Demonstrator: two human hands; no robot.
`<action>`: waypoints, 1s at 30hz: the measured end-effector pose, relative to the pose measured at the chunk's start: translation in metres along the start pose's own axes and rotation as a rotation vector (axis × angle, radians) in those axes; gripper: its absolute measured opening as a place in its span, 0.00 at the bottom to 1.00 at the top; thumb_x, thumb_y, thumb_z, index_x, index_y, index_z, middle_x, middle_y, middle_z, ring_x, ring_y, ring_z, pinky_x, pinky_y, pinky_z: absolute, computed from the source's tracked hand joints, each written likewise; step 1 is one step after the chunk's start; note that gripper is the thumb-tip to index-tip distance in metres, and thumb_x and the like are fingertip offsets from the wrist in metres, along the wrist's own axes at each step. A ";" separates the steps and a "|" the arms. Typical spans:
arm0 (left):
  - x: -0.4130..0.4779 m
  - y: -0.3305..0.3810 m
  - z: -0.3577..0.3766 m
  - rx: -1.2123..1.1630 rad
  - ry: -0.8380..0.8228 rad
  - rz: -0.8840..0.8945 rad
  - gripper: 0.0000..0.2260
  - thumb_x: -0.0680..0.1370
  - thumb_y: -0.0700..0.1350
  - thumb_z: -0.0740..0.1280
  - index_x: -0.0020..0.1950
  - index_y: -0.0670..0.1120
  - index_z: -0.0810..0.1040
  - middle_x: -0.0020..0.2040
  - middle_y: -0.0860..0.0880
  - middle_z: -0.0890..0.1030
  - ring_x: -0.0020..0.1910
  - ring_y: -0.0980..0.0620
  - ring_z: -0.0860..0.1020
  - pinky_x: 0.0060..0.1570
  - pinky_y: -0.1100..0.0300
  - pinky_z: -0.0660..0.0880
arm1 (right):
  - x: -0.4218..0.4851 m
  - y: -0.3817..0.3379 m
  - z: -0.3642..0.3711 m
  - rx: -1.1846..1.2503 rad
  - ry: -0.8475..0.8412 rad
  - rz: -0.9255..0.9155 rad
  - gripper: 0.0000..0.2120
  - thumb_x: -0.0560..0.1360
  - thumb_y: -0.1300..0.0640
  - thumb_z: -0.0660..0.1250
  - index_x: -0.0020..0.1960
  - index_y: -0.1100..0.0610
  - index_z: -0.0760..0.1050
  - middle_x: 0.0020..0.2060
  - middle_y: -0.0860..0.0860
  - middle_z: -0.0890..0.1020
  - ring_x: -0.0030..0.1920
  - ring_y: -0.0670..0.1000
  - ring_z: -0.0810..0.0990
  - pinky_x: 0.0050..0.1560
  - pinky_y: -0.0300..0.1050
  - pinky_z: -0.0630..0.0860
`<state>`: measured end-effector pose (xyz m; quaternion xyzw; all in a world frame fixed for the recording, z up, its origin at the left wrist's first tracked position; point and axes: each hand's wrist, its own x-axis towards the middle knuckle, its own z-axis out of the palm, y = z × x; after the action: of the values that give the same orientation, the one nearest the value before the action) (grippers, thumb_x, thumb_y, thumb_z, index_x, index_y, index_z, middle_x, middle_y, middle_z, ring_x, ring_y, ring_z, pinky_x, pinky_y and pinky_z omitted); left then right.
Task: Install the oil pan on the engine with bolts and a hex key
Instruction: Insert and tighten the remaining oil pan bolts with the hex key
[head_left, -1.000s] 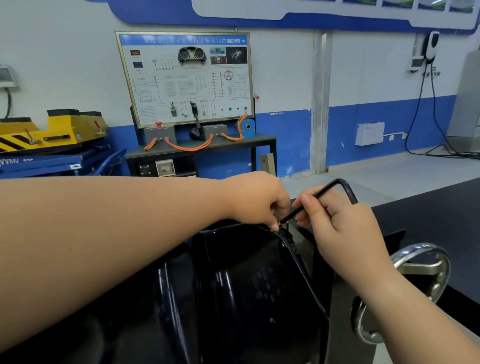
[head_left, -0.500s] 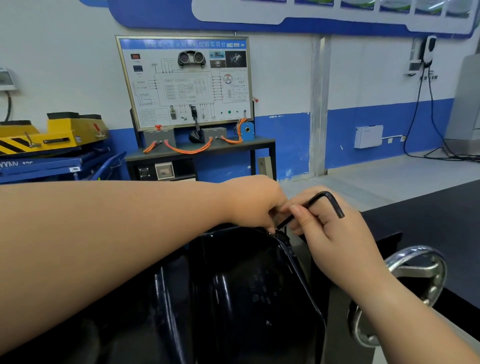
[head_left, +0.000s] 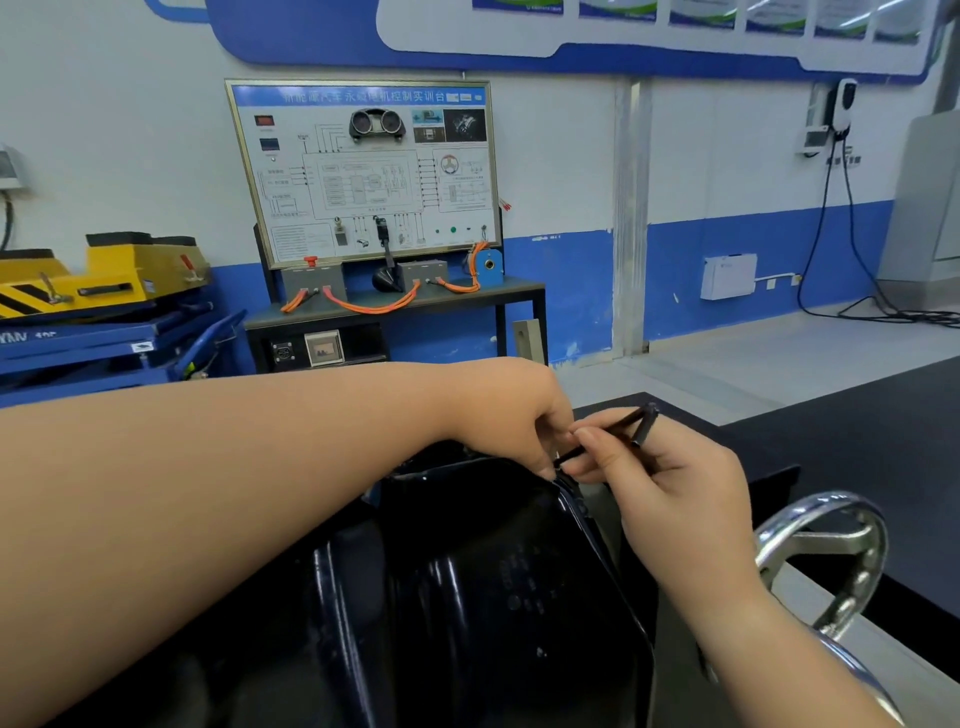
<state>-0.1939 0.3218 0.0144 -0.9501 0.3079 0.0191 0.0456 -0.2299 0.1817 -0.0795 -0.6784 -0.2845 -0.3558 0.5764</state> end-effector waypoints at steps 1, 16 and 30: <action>0.000 0.001 0.000 0.004 -0.001 0.006 0.07 0.73 0.48 0.71 0.46 0.45 0.80 0.35 0.54 0.76 0.35 0.57 0.73 0.37 0.66 0.68 | -0.001 0.001 0.001 -0.003 0.009 0.012 0.09 0.73 0.65 0.69 0.43 0.51 0.82 0.33 0.47 0.84 0.35 0.39 0.83 0.38 0.29 0.76; 0.001 0.007 -0.001 0.049 -0.007 0.032 0.05 0.73 0.49 0.70 0.44 0.50 0.75 0.36 0.56 0.74 0.37 0.58 0.72 0.39 0.67 0.68 | -0.007 0.003 -0.002 -0.092 -0.028 -0.097 0.09 0.75 0.62 0.63 0.50 0.55 0.81 0.41 0.43 0.84 0.40 0.38 0.82 0.45 0.27 0.74; 0.003 0.008 -0.001 0.085 -0.026 0.018 0.08 0.76 0.48 0.68 0.47 0.43 0.80 0.36 0.51 0.77 0.38 0.53 0.74 0.43 0.60 0.72 | -0.008 0.006 0.005 0.051 0.040 0.040 0.06 0.72 0.58 0.70 0.41 0.47 0.79 0.34 0.46 0.83 0.38 0.48 0.83 0.41 0.44 0.80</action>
<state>-0.1967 0.3135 0.0143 -0.9441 0.3166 0.0188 0.0896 -0.2292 0.1858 -0.0895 -0.6619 -0.2684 -0.3503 0.6059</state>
